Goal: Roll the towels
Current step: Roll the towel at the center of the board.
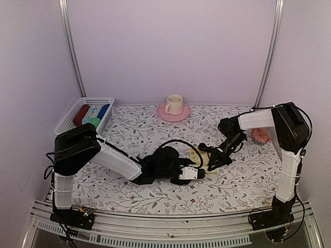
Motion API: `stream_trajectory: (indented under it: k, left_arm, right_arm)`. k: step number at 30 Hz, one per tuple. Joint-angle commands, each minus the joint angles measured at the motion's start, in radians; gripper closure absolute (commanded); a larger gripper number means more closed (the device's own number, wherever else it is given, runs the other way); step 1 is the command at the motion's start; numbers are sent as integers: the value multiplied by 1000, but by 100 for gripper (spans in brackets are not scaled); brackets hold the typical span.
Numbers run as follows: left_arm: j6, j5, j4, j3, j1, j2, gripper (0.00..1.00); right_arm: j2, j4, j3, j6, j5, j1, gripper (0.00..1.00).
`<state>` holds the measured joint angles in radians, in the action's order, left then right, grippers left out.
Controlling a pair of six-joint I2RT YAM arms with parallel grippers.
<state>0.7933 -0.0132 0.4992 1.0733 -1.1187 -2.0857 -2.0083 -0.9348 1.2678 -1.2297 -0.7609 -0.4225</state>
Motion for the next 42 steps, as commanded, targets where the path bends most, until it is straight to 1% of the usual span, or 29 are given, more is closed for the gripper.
stream_trajectory:
  k: [1, 7, 17, 21, 24, 30, 31, 32, 35, 40, 42]
  left_arm:
    - [51, -9, 101, -43, -37, 8, 42]
    - [65, -3, 90, -47, -40, -7, 45]
    - [83, -85, 61, 18, -44, -74, 54]
    - [79, -98, 64, 24, -43, -89, 62]
    - [78, -114, 76, 24, -43, -99, 71]
    - [68, -118, 47, 38, -45, -110, 98]
    - [63, -116, 39, 39, -46, -110, 100]
    - [56, -114, 33, 39, -45, -107, 100]
    - [31, -113, 12, 38, -46, -98, 100]
    - [-33, -98, -51, 52, -45, -86, 100]
    - [-74, -79, -87, 64, -44, -79, 100]
  right_arm:
    - [-31, -101, 30, -45, -58, 2, 94]
    - [-49, -121, 47, -47, -61, 2, 94]
    - [-63, -129, 59, -43, -58, 2, 93]
    - [-74, -130, 64, -39, -52, 1, 93]
    - [-79, -130, 67, -37, -47, 1, 92]
    - [-56, -108, 63, -18, -27, 2, 83]
    - [-43, -105, 61, -16, -25, 2, 82]
    - [-25, -99, 57, -17, -23, 2, 78]
    - [39, -74, 39, -15, -9, 2, 73]
    - [168, 47, -49, 0, 61, 1, 62]
    - [213, 95, -111, -8, 86, 2, 59]
